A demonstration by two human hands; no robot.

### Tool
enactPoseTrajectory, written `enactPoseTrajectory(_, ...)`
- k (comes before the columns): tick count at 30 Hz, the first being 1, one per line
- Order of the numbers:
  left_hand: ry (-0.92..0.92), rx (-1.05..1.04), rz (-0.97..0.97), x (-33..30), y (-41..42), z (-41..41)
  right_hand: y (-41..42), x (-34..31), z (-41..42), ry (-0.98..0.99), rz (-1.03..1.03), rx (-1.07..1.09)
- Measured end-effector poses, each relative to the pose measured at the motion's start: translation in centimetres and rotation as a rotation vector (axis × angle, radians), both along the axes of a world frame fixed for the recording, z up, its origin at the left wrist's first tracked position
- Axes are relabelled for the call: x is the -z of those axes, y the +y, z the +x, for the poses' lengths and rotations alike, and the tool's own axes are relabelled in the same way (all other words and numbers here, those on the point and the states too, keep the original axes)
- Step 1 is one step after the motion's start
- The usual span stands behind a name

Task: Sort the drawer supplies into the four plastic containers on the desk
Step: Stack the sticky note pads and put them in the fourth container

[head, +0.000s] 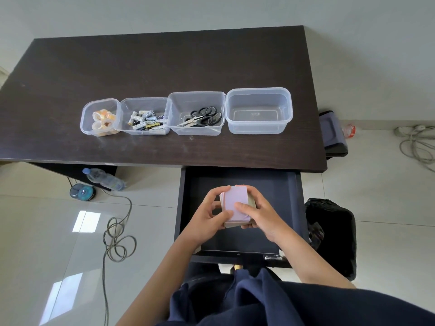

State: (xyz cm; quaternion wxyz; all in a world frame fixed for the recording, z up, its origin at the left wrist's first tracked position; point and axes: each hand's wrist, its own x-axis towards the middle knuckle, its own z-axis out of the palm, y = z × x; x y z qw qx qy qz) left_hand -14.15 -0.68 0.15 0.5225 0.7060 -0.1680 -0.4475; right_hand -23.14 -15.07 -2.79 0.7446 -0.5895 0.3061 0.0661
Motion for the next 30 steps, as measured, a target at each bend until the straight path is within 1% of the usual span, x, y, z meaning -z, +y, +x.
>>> enactPoseTrajectory(6,0.019,0.099,-0.017,-1.3,-1.0,1.6,-0.7,-1.4,0.7,0.000,-0.003,0.042)
enactPoseTrajectory(11,0.056,0.121,-0.144,-2.2,-2.6,4.9,-2.0,-3.0,2.7,-0.058,0.023,0.194)
enactPoseTrajectory(13,-0.020,0.082,-0.163,-2.5,-3.6,7.0,-3.3,-3.9,4.1,-0.076,-0.007,0.245)
enactPoseTrajectory(16,-0.180,-0.027,-0.122,-3.1,-5.7,10.6,-5.8,-5.7,6.9,-0.113,-0.074,0.296)
enactPoseTrajectory(18,-0.301,-0.047,-0.072,-3.5,-7.3,13.1,-7.9,-7.2,9.0,-0.142,-0.126,0.331)
enactPoseTrajectory(20,-0.433,-0.010,-0.020,-3.5,-8.9,15.5,-10.0,-8.6,11.3,-0.155,-0.201,0.357)
enactPoseTrajectory(22,-0.562,0.075,0.009,-3.4,-10.3,17.6,-12.0,-9.3,13.6,-0.155,-0.280,0.371)
enactPoseTrajectory(25,-0.696,0.235,0.079,-3.0,-12.1,20.0,-14.2,-9.0,16.8,-0.085,-0.435,0.317)
enactPoseTrajectory(27,-0.718,0.304,0.133,-2.4,-12.8,21.1,-15.0,-8.0,18.5,-0.004,-0.517,0.242)
enactPoseTrajectory(30,-0.686,0.358,0.165,-1.4,-13.4,22.1,-15.7,-5.7,20.2,0.140,-0.558,0.117)
